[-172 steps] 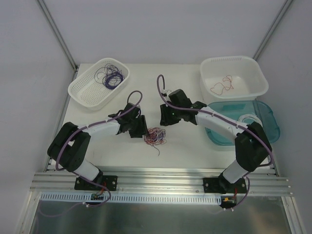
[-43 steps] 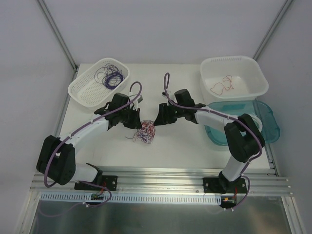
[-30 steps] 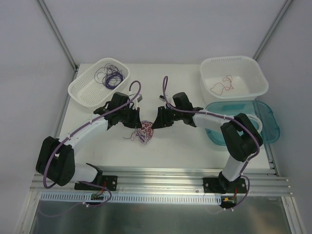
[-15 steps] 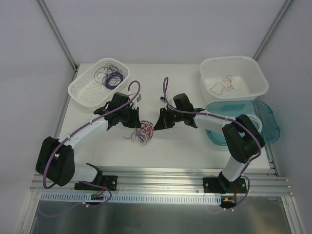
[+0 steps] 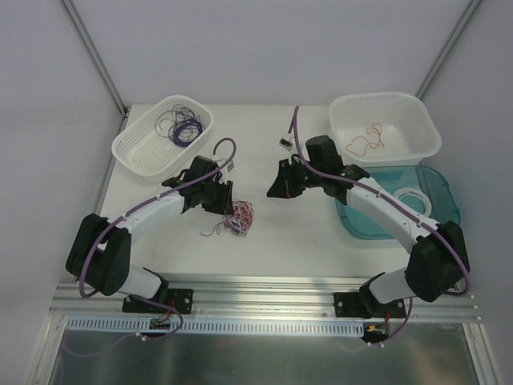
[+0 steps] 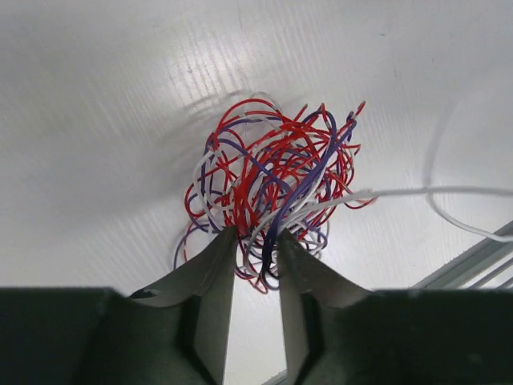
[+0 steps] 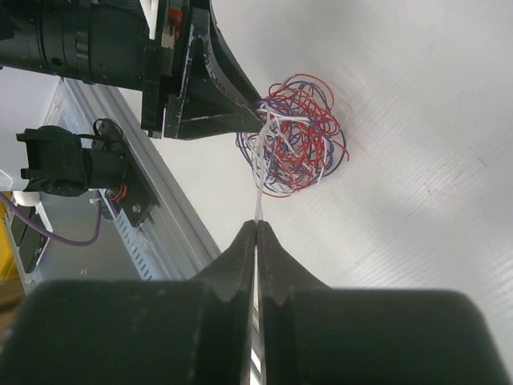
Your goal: Untangle the cables
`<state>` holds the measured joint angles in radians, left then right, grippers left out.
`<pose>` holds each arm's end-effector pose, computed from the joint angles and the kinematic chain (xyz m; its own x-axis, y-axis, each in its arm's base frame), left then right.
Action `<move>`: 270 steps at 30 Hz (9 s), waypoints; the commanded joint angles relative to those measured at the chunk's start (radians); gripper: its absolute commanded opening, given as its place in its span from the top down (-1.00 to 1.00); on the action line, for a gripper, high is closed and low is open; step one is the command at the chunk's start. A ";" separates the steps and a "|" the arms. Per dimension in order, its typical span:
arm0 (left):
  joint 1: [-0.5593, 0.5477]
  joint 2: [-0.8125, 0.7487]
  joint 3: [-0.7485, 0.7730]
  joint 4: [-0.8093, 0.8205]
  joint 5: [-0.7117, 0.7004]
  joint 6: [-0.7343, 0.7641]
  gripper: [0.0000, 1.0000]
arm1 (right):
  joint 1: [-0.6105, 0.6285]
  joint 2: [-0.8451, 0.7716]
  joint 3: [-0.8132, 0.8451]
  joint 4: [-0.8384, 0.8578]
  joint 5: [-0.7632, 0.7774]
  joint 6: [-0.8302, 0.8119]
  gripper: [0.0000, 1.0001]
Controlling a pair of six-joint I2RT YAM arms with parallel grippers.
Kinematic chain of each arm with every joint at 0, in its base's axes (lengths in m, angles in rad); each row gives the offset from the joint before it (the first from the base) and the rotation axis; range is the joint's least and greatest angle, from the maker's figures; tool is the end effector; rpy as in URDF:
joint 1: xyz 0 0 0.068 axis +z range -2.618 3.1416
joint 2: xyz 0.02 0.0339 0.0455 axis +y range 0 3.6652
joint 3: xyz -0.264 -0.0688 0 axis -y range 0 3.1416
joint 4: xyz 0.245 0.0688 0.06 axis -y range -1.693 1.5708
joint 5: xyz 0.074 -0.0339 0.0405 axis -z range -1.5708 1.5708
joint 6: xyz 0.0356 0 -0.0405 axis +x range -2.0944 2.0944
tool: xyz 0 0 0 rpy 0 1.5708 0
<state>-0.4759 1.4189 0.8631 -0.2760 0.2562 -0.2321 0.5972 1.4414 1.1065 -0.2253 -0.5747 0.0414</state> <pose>0.2562 -0.1422 0.2160 -0.7762 0.1498 -0.6124 0.4278 0.8386 -0.3372 0.2579 0.1988 0.2962 -0.4743 -0.2805 -0.8345 -0.8339 0.4471 0.3237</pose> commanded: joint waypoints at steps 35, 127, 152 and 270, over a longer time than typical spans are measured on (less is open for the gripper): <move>-0.133 0.179 -0.001 0.201 -0.299 -0.380 -0.54 | 0.019 -0.249 0.219 -0.233 0.189 0.020 0.99; 0.191 0.055 0.149 -0.244 -0.195 -0.156 -0.31 | -0.275 -0.592 0.393 -0.356 1.115 -0.384 0.99; 0.292 -0.204 0.018 -0.249 -0.330 -0.191 -0.77 | -0.705 -0.326 -0.022 -0.489 0.711 0.166 -0.99; 0.270 0.129 0.040 -0.081 -0.328 -0.383 0.75 | -0.358 -0.426 0.722 -0.552 0.545 -0.202 0.99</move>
<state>-0.2527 1.5448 0.9226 -0.3283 -0.0277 -0.6144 0.2619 1.0409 1.7782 -0.7712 -0.1234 -0.1207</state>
